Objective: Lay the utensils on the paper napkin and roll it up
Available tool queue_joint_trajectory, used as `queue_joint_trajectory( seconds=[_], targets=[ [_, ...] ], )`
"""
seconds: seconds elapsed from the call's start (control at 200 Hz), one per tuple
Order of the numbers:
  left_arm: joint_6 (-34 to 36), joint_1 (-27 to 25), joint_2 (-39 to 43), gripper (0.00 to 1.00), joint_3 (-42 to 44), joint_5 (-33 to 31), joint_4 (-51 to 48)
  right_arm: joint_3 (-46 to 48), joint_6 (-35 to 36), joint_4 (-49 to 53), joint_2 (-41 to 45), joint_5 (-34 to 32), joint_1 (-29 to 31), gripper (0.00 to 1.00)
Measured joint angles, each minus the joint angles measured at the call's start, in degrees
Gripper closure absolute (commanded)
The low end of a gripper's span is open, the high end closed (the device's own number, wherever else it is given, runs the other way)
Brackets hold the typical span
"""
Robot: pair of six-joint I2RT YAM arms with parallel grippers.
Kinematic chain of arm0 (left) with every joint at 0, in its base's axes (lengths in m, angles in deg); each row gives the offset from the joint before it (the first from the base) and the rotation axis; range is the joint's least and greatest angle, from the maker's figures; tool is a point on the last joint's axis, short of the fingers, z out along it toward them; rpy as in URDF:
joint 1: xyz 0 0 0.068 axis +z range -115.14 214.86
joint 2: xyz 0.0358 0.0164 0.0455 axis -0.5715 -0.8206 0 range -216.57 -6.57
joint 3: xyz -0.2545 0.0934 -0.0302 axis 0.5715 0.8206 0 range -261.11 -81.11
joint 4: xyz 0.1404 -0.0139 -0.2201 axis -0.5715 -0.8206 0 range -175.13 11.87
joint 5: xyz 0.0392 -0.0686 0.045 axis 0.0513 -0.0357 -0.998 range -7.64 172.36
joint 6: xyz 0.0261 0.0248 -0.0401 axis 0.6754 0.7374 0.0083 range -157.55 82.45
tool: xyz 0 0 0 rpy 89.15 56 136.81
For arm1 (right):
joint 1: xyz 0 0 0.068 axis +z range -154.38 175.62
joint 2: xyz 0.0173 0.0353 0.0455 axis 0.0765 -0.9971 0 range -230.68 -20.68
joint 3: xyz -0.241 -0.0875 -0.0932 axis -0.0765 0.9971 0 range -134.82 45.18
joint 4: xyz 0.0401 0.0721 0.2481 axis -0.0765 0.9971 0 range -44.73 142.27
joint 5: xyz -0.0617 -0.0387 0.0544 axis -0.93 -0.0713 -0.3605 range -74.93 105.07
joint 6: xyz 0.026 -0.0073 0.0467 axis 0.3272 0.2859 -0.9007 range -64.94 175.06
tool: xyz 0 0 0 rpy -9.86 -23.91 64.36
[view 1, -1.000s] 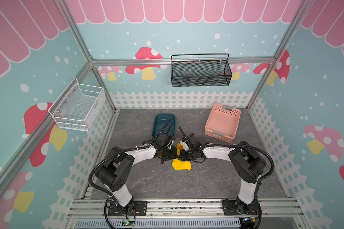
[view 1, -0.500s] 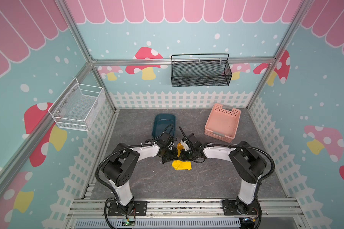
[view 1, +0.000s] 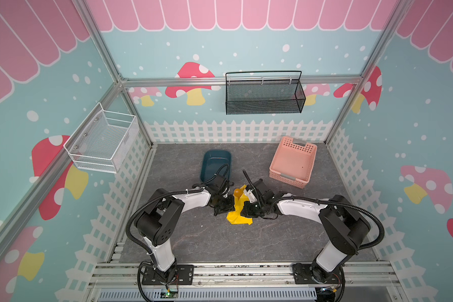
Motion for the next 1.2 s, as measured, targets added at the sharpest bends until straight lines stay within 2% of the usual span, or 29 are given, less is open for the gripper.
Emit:
queue_joint_trajectory(
  seconds=[0.195, 1.196],
  targets=[
    [0.02, 0.00, 0.00, 1.00, 0.00, -0.02, -0.04, 2.19, -1.07, -1.01, 0.02, 0.72, 0.04, 0.92],
    [0.46, 0.02, 0.24, 1.00, -1.46, -0.22, -2.73, 1.55, -1.86, -4.74, -4.04, 0.81, 0.74, 0.93]
  ],
)
